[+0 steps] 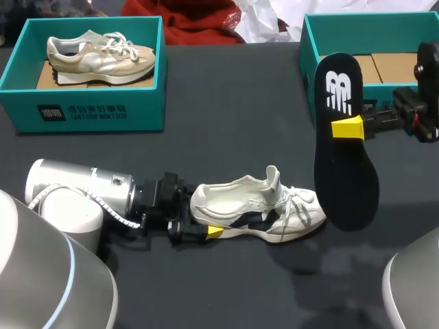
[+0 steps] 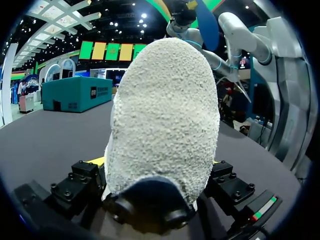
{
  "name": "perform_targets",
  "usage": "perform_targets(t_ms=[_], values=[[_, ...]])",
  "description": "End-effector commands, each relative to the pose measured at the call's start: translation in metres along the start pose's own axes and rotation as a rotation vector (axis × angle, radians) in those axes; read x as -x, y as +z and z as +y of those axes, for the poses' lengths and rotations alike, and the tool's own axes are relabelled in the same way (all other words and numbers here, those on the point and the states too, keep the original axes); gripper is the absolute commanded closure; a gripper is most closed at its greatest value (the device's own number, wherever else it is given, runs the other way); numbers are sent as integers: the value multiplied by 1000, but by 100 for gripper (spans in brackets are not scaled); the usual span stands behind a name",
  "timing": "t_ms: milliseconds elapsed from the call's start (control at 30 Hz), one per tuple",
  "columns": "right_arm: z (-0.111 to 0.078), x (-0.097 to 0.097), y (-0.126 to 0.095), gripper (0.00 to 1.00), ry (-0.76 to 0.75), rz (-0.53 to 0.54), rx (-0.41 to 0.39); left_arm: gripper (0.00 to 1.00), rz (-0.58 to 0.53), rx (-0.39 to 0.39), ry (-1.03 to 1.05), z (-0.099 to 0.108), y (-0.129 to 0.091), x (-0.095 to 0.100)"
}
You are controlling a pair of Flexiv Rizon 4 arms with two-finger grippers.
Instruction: Take the shoe out of the shoebox, open the shoe tongue, remove and reinsert the insole, then place the shoe into the shoebox
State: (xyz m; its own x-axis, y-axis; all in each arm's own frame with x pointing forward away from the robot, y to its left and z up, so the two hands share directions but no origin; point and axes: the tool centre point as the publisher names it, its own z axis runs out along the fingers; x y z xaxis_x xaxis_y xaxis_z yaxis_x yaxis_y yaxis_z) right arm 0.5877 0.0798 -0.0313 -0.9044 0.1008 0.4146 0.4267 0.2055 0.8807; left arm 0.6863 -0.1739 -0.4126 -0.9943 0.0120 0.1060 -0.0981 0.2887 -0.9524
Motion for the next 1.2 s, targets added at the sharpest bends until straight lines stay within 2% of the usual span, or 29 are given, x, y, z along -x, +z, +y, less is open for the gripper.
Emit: perform_targets(t_ms=[33,367,467,533,1100,1200], values=[[-5,-5,-1,100,0,-10,8,0,-2,32,3,-6,-10,-3],[-5,-5,-1,100,0,-10,8,0,25,191,13,-6,-22,-4],[-5,-5,-1,100,0,-10,8,0,25,272,12,-9,-27,-4],[-5,-5,-1,100,0,-10,8,0,-24,374,94,-11,-34,-2],[-5,-5,-1,100,0,-10,8,0,-24,374,94,-11,-34,-2],[-5,-5,-1,100,0,-10,8,0,-50,444,72,-9,-33,-2]])
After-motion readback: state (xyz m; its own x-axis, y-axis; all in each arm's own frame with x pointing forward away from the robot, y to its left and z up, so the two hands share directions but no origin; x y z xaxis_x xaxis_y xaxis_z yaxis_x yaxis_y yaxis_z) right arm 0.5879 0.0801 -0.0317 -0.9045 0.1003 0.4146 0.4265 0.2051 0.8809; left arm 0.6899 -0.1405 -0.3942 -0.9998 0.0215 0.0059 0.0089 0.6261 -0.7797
